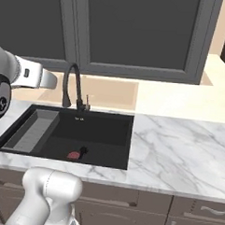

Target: Pick up the dish brush and dish brush from the sink, and place them back in the cabinet, and close the cabinet doors.

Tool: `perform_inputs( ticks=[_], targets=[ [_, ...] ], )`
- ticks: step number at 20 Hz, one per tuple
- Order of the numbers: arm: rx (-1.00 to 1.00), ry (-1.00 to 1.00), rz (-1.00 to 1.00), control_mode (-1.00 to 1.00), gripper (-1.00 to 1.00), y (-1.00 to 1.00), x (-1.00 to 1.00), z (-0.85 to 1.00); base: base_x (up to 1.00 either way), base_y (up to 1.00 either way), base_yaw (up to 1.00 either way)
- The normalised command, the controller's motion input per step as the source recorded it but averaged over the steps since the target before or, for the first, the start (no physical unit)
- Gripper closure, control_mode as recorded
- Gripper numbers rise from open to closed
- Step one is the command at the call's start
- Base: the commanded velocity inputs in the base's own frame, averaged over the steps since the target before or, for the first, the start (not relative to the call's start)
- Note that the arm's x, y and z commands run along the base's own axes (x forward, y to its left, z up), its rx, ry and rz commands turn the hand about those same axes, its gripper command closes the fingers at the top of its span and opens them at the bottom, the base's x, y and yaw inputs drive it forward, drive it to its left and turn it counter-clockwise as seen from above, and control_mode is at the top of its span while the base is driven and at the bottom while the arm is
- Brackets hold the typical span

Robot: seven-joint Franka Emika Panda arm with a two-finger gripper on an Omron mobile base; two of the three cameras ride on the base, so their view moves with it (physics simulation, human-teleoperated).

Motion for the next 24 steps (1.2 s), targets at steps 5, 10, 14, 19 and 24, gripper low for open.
perform_inputs(
  ticks=[5, 10, 14, 19, 24],
  targets=[
    [0.00, 0.00, 0.00, 1.00, -1.00, 0.00, 0.00, 0.00, 0.08, 0.00, 0.00],
    [0.00, 0.00, 0.00, 1.00, -1.00, 0.00, 0.00, 0.00, 0.28, -0.02, 0.06],
    [0.00, 0.00, 0.00, 1.00, -1.00, 0.00, 0.00, 0.00, 0.39, -0.03, 0.14],
    [0.00, 0.00, 0.00, 1.00, -1.00, 0.00, 0.00, 0.00, 0.28, -0.03, 0.17],
    [0.00, 0.00, 0.00, 1.00, -1.00, 0.00, 0.00, 0.00, 0.13, 0.00, 0.10]
  ],
)
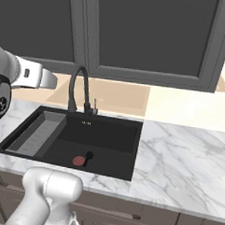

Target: Pick up the dish brush and dish brush from the sink, and place them back in the cabinet, and close the cabinet doors.

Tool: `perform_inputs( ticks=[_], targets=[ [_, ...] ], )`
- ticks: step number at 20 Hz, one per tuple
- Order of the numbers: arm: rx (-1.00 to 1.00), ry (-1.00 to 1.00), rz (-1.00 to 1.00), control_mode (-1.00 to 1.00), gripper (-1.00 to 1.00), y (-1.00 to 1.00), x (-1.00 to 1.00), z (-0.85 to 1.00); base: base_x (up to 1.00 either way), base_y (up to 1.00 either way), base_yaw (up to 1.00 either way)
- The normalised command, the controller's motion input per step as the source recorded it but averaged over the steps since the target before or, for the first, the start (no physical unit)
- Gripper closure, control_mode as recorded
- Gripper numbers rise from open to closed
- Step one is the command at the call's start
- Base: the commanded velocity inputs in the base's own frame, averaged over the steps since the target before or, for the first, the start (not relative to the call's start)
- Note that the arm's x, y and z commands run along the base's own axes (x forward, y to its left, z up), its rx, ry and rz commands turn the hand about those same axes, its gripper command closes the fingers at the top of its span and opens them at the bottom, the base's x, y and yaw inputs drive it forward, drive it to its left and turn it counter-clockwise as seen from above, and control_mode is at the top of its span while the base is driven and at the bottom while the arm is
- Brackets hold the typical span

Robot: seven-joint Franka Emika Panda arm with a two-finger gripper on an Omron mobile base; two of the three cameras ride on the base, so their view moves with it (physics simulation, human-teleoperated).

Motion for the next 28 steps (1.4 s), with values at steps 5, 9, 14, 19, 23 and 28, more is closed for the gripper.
perform_inputs(
  ticks=[5, 9, 14, 19, 23, 28],
  targets=[
    [0.00, 0.00, 0.00, 1.00, -1.00, 0.00, 0.00, 0.00, 0.19, 0.00, 0.00],
    [0.00, 0.00, 0.00, 1.00, -1.00, 0.00, 0.00, 0.00, 0.34, 0.00, 0.00],
    [0.02, 0.01, 0.00, -1.00, -1.00, -0.01, 0.28, 0.00, 0.06, 0.00, 0.00],
    [0.03, 0.04, -0.01, -1.00, -1.00, -0.08, 0.42, -0.05, 0.00, 0.00, 0.00],
    [0.03, 0.07, 0.00, -1.00, -1.00, -0.11, 0.33, -0.14, 0.00, 0.00, 0.00],
    [0.02, 0.05, 0.00, -1.00, -1.00, -0.17, 0.13, -0.34, 0.00, 0.00, 0.00]
  ],
)
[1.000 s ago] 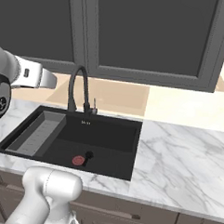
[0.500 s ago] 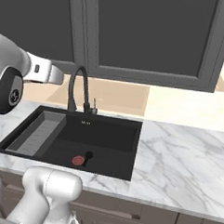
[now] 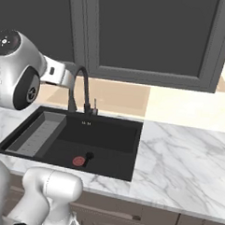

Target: Pick up the dish brush and dish brush from the sink, and place them back in the cabinet, and close the cabinet doors.

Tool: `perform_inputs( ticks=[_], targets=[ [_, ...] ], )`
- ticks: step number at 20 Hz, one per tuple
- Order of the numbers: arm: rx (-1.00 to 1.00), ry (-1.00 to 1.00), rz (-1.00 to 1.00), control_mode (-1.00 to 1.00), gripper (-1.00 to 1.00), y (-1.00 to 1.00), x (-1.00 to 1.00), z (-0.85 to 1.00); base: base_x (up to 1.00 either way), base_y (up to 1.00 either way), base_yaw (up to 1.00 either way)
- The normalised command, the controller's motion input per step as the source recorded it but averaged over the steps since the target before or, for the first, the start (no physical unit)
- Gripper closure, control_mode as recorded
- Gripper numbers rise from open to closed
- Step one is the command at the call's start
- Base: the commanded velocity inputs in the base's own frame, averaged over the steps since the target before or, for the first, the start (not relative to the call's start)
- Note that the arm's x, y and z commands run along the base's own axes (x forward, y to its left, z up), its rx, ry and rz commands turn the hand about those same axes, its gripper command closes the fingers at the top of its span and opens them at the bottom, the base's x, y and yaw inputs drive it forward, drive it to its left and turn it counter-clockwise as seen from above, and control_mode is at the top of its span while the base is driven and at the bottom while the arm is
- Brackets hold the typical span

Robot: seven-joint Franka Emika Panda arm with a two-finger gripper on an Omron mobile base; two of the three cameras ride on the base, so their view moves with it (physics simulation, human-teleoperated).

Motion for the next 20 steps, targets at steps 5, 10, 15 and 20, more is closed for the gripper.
perform_inputs(
  ticks=[5, 10, 15, 20],
  targets=[
    [0.00, 0.00, 0.00, -1.00, -1.00, -0.14, 0.05, -0.54, 0.00, 0.00, 0.00],
    [0.00, 0.00, 0.00, -1.00, -1.00, -0.04, 0.02, -0.62, 0.00, 0.00, 0.00],
    [0.00, 0.00, 0.00, -1.00, -1.00, 0.00, 0.07, -0.54, 0.00, 0.00, 0.00],
    [0.00, 0.03, 0.00, -1.00, -1.00, 0.00, 0.14, -0.28, 0.00, 0.00, 0.00]
  ],
)
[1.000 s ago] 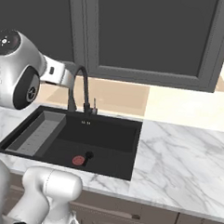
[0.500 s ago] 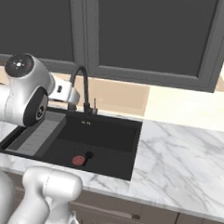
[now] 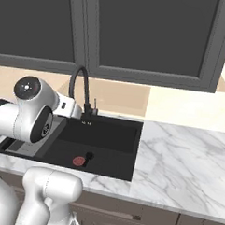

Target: Pick up the dish brush and dish brush from the sink, and place them back in the cabinet, and close the cabinet doors.

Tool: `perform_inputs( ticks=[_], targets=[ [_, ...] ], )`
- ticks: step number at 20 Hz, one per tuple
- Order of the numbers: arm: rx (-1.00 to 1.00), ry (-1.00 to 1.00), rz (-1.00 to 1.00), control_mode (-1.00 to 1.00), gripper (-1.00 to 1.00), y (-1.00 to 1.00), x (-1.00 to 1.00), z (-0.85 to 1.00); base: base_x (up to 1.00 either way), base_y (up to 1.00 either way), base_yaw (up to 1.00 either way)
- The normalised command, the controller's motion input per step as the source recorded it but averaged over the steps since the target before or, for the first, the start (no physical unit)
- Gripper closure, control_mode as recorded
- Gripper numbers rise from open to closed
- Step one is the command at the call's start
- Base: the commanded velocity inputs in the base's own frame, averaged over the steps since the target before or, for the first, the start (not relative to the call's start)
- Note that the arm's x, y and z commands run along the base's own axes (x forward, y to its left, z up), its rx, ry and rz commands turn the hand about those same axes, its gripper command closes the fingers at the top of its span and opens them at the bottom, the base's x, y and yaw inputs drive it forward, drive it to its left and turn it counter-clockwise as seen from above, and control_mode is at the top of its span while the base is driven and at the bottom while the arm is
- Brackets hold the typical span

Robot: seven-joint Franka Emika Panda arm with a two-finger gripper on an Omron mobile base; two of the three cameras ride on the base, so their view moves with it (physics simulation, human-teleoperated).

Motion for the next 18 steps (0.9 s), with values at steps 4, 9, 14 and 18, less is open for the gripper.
perform_inputs(
  ticks=[4, 9, 14, 18],
  targets=[
    [0.00, 0.07, 0.00, -1.00, -1.00, 0.00, 0.03, -0.14, 0.00, 0.00, 0.00],
    [0.00, 0.12, 0.00, -1.00, -1.00, 0.00, 0.04, -0.02, 0.00, 0.00, 0.00],
    [0.00, 0.15, 0.00, -1.00, -1.00, 0.00, 0.01, -0.01, 0.00, 0.00, 0.00],
    [0.00, 0.14, 0.00, -1.00, -1.00, 0.00, 0.00, -0.10, 0.00, 0.00, 0.00]
  ],
)
